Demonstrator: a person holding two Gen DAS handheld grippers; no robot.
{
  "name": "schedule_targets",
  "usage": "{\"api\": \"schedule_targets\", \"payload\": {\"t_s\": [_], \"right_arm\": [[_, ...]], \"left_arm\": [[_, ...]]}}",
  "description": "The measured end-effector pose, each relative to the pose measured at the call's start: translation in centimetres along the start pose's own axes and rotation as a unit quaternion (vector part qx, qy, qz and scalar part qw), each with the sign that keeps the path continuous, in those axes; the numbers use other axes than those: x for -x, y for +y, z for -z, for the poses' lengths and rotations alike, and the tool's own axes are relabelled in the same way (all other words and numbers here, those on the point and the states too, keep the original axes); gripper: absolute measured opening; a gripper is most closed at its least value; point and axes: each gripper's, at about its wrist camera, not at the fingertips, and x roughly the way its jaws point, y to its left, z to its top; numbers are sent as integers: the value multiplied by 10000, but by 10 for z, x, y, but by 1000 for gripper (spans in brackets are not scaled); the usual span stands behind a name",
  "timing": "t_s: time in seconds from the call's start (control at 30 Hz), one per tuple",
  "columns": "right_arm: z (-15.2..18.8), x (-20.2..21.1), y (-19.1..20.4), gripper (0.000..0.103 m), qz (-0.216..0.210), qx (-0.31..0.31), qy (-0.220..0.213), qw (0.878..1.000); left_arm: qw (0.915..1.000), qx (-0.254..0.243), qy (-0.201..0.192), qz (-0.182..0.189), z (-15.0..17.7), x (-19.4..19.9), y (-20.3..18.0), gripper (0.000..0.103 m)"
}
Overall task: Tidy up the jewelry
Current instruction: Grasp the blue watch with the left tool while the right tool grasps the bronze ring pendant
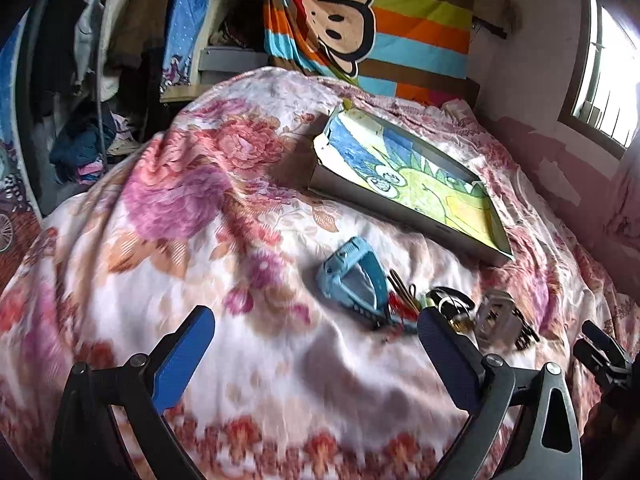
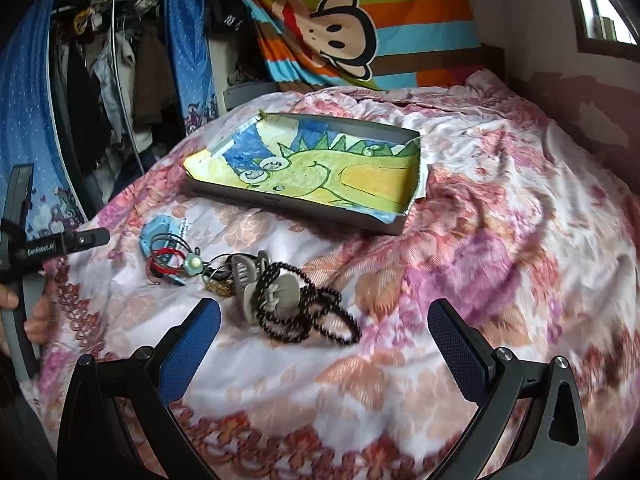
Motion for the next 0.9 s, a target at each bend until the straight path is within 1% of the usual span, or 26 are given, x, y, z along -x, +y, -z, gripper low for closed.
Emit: {"api": "schedule_targets", "payload": {"t_s": [0.03,0.1,0.17,0.23,0.33,0.37,0.4,0.43,0.47,0.53,0.6,0.63,0.67,0.7,0.73,0.8,0.9], "right_arm": [[-3,-4,2,102,-42,60,26,10000],[-9,-14,8,102,-143,213,75,9996],[-14,-23,16,102,-286,371,151,9988],[-20,-33,23,102,-443,513,217,9975],[-26,-47,41,101,-705,800,328,9938],[-27,-48,44,100,-795,884,365,9922],[-28,-51,51,96,-887,1008,387,9902],[-29,-54,56,90,-940,1113,413,9885],[-30,-57,62,86,-1003,1224,458,9863],[-32,-64,73,68,-1139,1383,536,9824],[-33,-70,82,59,-1288,1551,594,9777],[-34,-73,86,59,-1344,1647,642,9750],[-35,-78,92,58,-1409,1777,711,9713],[-35,-81,97,53,-1457,1875,760,9684],[-35,-87,104,45,-1497,2007,873,9642],[-33,-95,111,40,-1492,2176,1002,9594],[-31,-105,117,40,-1580,2306,1127,9535]], "left_arm": [[10000,-13,72,2,-4,-6,1,98],[9998,-24,215,-4,-11,-16,-2,91],[9996,-34,273,32,-16,-24,-4,89],[9994,-114,307,60,-18,-30,-7,84],[9988,-327,359,3,-20,-42,-8,77],[9984,-369,428,-32,-20,-47,-8,69],[9979,-389,508,-23,-20,-52,-8,64],[9977,-393,552,-10,-20,-55,-6,63],[9974,-399,605,2,-21,-59,-6,61],[9970,-430,637,19,-23,-63,-6,56],[9966,-479,669,75,-26,-69,-7,51],[9964,-493,680,92,-27,-71,-7,50],[9961,-521,707,128,-28,-73,-8,46],[9956,-543,743,161,-28,-75,-9,42],[9953,-551,769,189,-30,-78,-8,41],[9944,-574,835,302,-31,-82,-9,35],[9927,-671,932,372,-31,-87,-13,29]]}}
